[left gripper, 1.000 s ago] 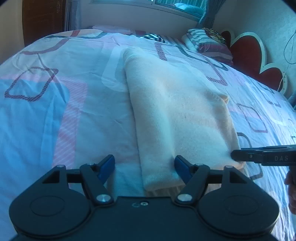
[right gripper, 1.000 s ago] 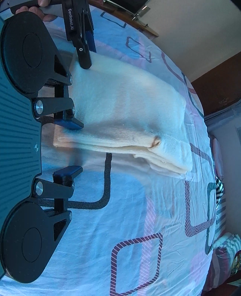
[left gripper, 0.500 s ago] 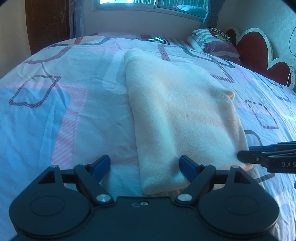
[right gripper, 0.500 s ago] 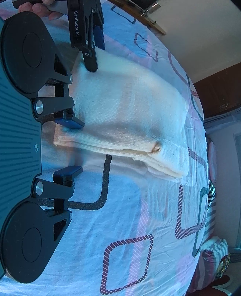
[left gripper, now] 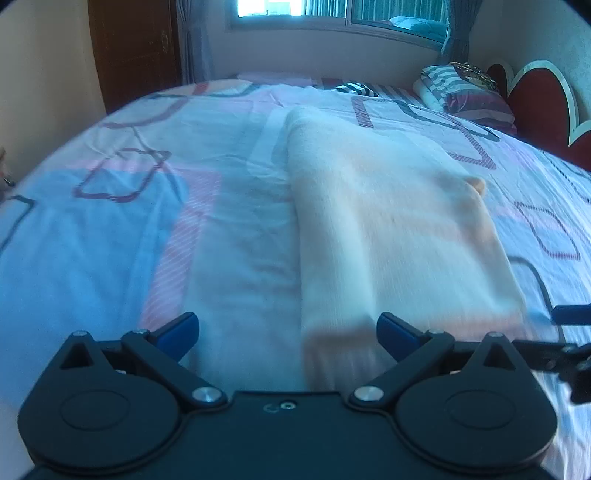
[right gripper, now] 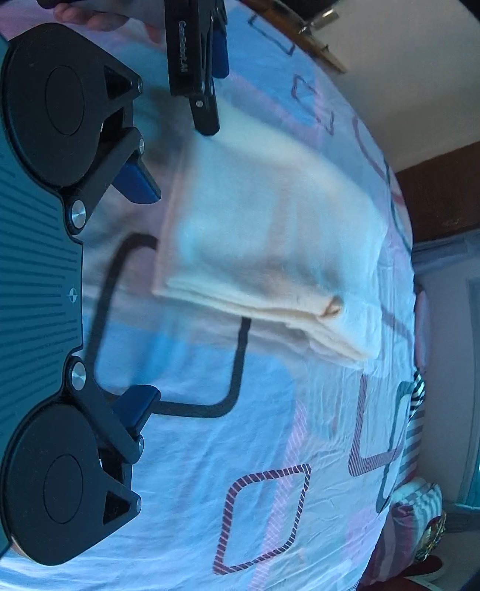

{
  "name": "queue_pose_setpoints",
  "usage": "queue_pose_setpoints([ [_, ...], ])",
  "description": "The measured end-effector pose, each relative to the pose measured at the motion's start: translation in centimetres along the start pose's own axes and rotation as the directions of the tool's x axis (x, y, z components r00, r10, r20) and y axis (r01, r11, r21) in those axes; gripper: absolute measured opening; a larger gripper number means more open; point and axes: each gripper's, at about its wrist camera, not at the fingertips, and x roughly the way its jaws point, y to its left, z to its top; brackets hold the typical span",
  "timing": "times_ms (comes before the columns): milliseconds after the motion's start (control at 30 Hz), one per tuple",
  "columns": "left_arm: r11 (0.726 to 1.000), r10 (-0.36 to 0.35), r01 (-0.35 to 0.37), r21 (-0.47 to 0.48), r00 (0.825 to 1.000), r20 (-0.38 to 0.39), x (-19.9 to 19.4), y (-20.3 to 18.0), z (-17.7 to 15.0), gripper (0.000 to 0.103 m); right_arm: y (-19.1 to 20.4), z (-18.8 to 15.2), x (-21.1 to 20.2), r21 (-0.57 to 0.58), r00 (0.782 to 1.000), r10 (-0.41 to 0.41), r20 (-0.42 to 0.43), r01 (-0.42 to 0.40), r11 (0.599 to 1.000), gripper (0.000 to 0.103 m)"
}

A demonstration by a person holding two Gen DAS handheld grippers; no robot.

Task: Fold small clothes

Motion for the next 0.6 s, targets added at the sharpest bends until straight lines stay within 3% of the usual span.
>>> queue_pose_setpoints([
  [167, 0.997, 0.004, -0.005, 0.072, 1.0, 0.015, -3.8, -1.4, -2.8, 0.102, 0.4, -1.3, -2.8, 0.036, 0.999, -0.012, 0.039, 0.011, 0.999, 0.103],
  [500, 0.999, -0.044, 0.042, 0.022, 0.995, 0.093, -14.7, -2.6, -6.4, 0.102, 3.6, -5.8, -13.1, -0.014, 0.982, -0.114, 0.149, 0.117, 0.993, 0.103],
  [600, 1.0, -0.014, 0.011, 0.024, 0.99, 0.141, -18.2, -3.1, -7.4, 0.102, 4.3, -7.5, -16.2, 0.005, 0.976, -0.129, 0.175, 0.13, 0.992, 0.103],
])
